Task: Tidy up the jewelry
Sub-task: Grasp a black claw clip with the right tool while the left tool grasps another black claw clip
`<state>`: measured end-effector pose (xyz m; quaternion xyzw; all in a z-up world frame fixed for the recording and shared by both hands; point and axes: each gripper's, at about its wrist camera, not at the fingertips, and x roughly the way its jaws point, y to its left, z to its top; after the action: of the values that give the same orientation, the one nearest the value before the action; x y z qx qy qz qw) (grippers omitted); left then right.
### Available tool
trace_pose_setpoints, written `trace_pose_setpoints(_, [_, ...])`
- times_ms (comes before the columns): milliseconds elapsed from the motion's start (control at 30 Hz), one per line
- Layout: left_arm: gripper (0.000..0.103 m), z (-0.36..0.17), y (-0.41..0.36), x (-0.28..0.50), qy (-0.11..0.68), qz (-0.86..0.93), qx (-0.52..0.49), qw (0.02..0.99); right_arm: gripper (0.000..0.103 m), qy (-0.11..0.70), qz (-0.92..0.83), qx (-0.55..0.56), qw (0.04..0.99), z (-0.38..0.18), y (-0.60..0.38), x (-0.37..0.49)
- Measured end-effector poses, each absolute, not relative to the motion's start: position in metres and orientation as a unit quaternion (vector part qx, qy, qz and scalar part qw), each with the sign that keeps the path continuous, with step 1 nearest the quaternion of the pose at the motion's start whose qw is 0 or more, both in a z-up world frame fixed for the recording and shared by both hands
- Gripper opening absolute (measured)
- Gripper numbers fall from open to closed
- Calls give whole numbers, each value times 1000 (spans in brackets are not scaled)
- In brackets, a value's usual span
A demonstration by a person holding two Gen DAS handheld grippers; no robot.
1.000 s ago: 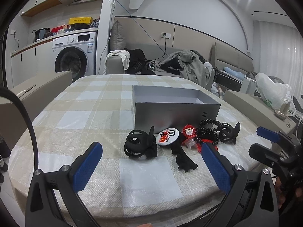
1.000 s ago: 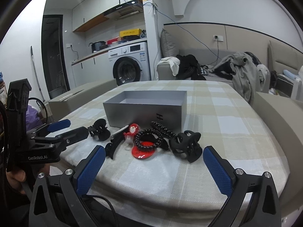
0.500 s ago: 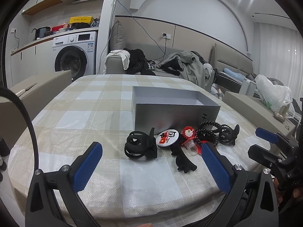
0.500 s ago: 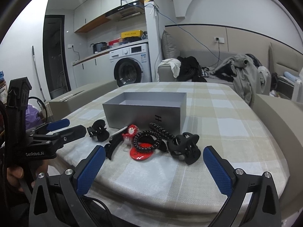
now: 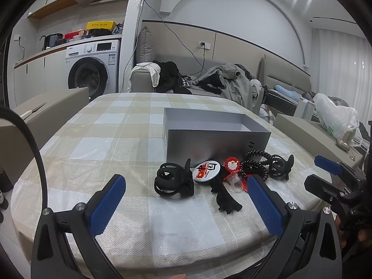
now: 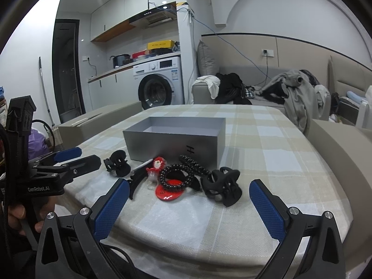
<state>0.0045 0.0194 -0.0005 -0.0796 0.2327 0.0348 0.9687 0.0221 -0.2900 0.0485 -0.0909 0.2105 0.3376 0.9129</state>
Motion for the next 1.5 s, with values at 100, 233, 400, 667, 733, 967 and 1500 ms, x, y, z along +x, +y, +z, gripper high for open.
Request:
trace_pose_setpoints(100, [102, 0, 19, 3, 229, 34, -79, 970, 103, 219, 340, -86, 911, 49, -293, 26])
trace_pose_setpoints(233, [102, -3, 22, 6, 237, 41, -90, 967, 103, 253, 356, -70, 897, 45, -296, 37])
trace_pose_setpoints(400, [102, -5, 24, 7, 240, 38, -97, 965, 98, 268, 337, -70, 900, 41, -296, 50])
trace_pose_setpoints(667, [101, -5, 23, 11, 234, 37, -89, 967, 80, 293, 312, -86, 900, 32, -290, 69])
trace_pose_setpoints(733, [101, -5, 24, 13, 233, 39, -85, 968, 80, 293, 307, -87, 901, 32, -288, 75])
trace_pose_setpoints(967, [101, -7, 26, 19, 239, 37, -84, 967, 67, 308, 301, -84, 899, 29, -285, 90])
trace_pose_setpoints(1500, [101, -13, 29, 23, 259, 43, -104, 959, 44, 295, 326, -37, 897, 46, -310, 67])
